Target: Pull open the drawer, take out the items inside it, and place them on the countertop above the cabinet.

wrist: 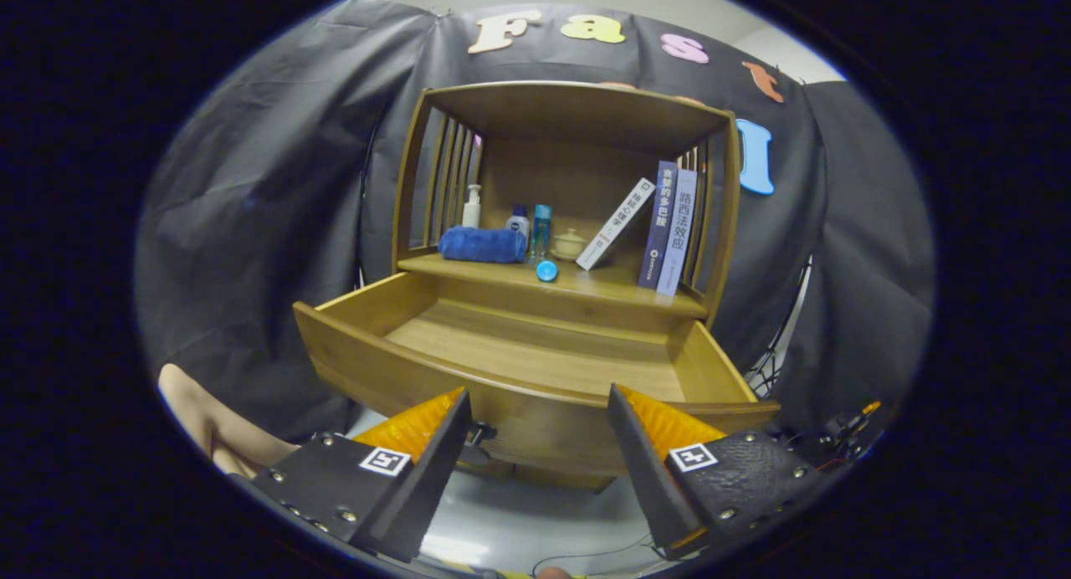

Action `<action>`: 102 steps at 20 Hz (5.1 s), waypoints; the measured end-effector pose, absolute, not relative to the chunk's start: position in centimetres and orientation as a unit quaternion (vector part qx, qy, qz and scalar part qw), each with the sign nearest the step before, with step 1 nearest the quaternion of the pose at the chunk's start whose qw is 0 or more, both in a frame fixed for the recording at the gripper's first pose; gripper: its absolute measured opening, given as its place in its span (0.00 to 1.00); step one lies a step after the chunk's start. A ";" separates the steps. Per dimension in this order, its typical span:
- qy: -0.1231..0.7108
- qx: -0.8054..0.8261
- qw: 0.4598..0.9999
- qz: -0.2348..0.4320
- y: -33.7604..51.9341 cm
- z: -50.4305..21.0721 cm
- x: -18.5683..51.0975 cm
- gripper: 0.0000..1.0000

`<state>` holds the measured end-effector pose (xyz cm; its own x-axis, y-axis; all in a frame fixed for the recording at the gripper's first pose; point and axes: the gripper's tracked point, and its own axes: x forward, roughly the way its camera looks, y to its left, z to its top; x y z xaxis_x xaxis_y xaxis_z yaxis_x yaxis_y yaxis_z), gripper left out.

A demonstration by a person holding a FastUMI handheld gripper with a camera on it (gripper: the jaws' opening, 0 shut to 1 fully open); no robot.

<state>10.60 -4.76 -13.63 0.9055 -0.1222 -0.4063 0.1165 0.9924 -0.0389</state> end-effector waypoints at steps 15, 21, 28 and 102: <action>0.233 0.004 0.963 -0.133 -6.6 -19.6 12.3 0.97; 0.226 -0.007 0.962 -0.151 -7.1 -19.7 13.0 0.96; 0.221 0.009 0.964 -0.147 -7.6 -20.3 13.7 0.97; 0.110 0.020 0.987 -0.111 -7.1 -9.6 27.6 0.96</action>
<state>27.57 -7.14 -9.55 0.9510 -0.2147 -0.2227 0.2235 0.9746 0.0151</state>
